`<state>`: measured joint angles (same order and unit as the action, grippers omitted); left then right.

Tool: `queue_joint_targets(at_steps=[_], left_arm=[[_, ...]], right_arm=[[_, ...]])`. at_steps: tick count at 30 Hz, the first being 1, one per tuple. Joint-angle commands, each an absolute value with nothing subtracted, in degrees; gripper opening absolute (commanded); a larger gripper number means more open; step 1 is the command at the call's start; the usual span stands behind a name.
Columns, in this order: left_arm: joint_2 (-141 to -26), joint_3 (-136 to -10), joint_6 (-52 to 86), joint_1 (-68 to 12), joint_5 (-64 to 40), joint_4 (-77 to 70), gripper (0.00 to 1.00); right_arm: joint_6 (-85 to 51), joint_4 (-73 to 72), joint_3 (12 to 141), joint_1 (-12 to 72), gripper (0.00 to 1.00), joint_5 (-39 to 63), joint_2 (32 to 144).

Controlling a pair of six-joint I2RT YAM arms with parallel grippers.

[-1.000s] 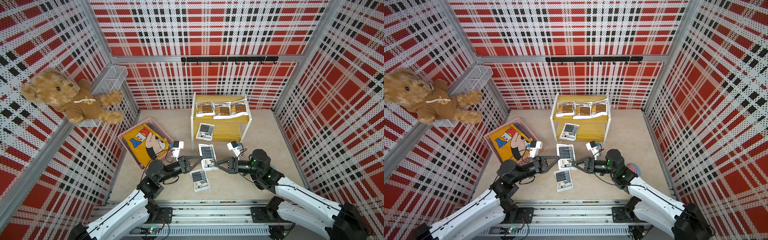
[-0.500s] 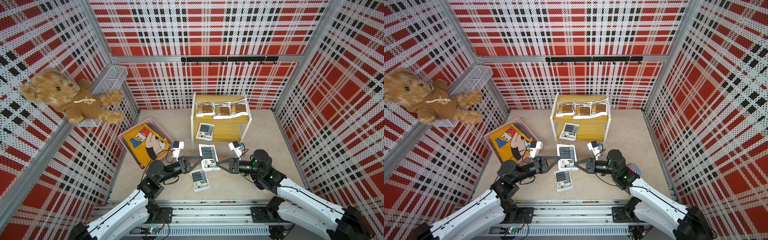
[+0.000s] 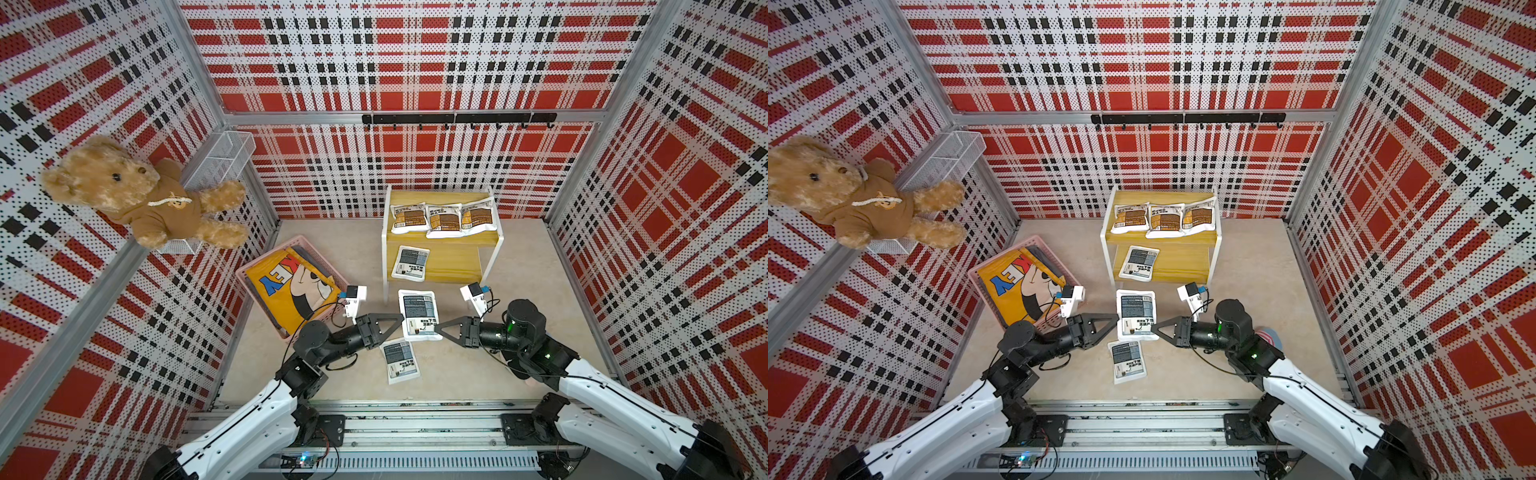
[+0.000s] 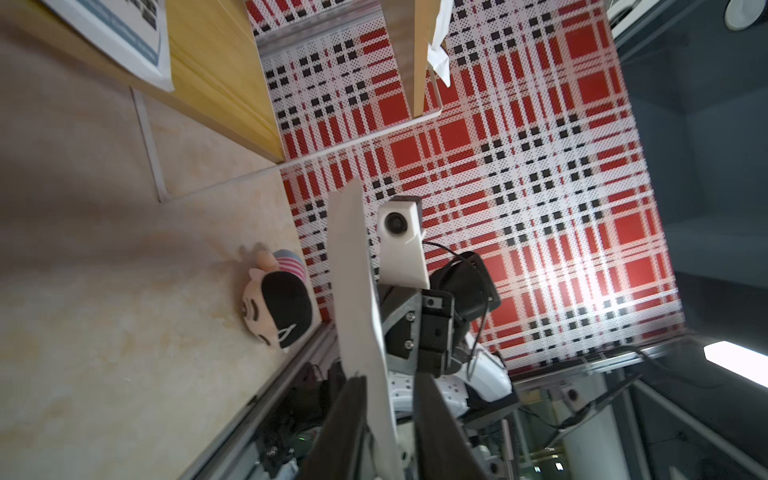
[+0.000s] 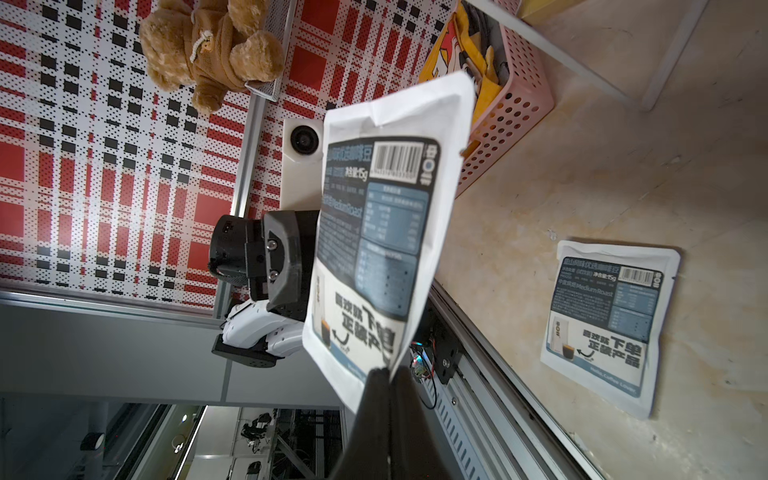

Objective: Place the bagged coffee beans on the shelf by color
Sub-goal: Place the bagged coffee beans on the shelf.

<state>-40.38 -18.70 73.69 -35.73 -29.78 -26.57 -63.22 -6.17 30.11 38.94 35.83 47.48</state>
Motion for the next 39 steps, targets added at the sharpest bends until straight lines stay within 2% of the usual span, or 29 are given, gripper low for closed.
queue_joint_targets(at_steps=[1,6,11,18,39], left_arm=[[-38.38,-20.25,70.24,-33.58,-29.18,-18.94,0.44],[-35.83,-25.31,62.46,-30.97,-24.06,-3.21,0.66],[-31.92,-29.39,56.8,-30.76,-15.51,6.32,0.77],[-27.17,-32.93,51.7,-30.77,-7.27,14.52,0.82],[-25.15,-31.82,50.1,-30.73,-6.96,17.3,0.86]], right_arm=[[-59.85,1.71,34.39,39.28,0.0,27.23,43.48],[-57.68,12.77,39.39,39.2,0.0,14.73,41.26],[-55.79,18.95,44.22,39.2,0.0,8.28,45.18],[-53.33,22.32,49.6,39.25,0.0,4.18,52.81],[-47.35,30.63,62.34,39.2,0.0,-6.31,70.07]])
